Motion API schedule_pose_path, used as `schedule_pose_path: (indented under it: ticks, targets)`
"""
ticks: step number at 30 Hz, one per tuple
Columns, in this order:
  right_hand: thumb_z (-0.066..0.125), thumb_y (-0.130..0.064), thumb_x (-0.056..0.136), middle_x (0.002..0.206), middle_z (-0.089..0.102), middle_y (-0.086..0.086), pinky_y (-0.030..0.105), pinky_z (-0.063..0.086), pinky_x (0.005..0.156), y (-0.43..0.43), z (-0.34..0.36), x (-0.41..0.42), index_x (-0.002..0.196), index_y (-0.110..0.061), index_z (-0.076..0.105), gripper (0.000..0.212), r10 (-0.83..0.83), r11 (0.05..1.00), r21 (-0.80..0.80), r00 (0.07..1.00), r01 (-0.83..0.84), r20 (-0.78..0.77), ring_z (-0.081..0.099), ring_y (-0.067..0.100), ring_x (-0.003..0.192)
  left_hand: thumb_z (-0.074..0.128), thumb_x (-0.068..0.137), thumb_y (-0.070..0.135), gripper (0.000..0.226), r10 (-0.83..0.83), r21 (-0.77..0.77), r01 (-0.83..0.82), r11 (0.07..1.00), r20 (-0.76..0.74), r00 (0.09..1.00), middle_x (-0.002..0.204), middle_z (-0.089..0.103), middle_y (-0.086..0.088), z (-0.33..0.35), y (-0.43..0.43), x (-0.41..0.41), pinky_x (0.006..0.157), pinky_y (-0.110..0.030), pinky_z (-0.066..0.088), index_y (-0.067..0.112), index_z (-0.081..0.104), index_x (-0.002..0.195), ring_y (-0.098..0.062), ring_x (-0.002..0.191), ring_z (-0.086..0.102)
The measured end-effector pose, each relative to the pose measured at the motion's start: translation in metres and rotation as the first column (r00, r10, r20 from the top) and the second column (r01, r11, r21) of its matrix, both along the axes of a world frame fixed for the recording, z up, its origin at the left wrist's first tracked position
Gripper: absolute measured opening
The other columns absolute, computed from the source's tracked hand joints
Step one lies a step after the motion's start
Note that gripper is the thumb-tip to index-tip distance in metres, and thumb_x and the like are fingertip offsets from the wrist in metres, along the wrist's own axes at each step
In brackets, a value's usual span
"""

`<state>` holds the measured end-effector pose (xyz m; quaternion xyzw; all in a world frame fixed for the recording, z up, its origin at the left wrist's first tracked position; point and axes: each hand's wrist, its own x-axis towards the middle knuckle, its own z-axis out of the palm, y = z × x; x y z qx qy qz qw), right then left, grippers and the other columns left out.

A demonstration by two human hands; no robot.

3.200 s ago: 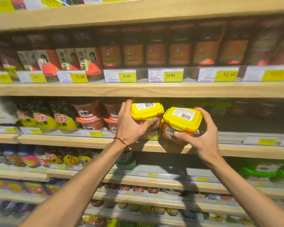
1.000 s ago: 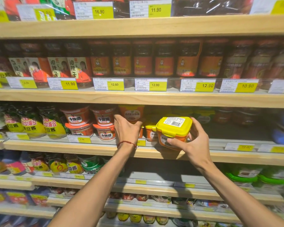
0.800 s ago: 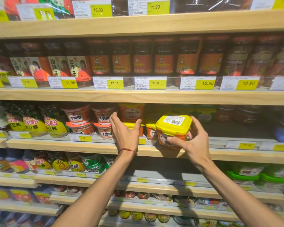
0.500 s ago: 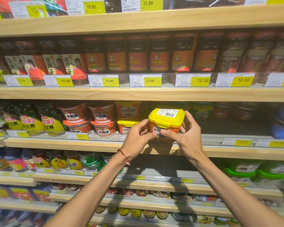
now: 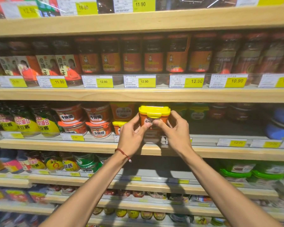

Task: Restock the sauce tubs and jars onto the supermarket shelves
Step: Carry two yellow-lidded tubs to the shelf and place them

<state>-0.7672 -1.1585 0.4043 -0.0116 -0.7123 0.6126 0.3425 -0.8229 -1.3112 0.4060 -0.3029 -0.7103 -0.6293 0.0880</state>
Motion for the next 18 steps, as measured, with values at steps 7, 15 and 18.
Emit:
schedule_pose_path:
  ticks: [7,15,18]
  targets:
    - [0.084,-0.015,0.084,0.086,0.079,-0.002,0.011,0.052,0.073,-0.002,-0.003,-0.013,0.098,-0.008,0.077,0.017,-0.157,0.987,0.021,0.988,0.157,0.001,0.067,-0.008,0.075,0.078,0.088,0.023,0.039,0.155,0.030,-0.157,0.987,0.049,0.987,0.110,0.077,-0.002,-0.001,0.012,-0.009,0.094,-0.034,0.057,0.006,0.072,0.123,0.001,0.102,0.069]
    - [0.084,-0.026,0.085,0.094,0.078,-0.007,0.021,0.059,0.082,-0.005,-0.005,-0.032,0.104,-0.010,0.076,0.026,-0.273,0.954,0.142,0.960,0.263,0.058,0.072,0.004,0.087,0.089,0.075,0.034,0.037,0.446,-0.030,-0.446,0.895,0.011,0.895,0.088,0.077,-0.002,0.008,0.013,-0.020,0.060,0.002,0.044,0.012,0.078,0.103,0.013,0.063,0.061]
    - [0.081,-0.029,0.087,0.091,0.073,-0.007,0.001,0.044,0.071,-0.011,-0.007,-0.033,0.104,-0.009,0.076,0.026,-0.360,0.917,0.203,0.931,0.343,0.052,0.064,-0.003,0.081,0.082,0.083,0.029,0.014,0.443,-0.071,-0.447,0.892,-0.064,0.894,0.071,0.072,0.006,0.005,0.001,-0.025,0.060,-0.002,0.048,0.017,0.076,0.088,0.014,0.062,0.064]
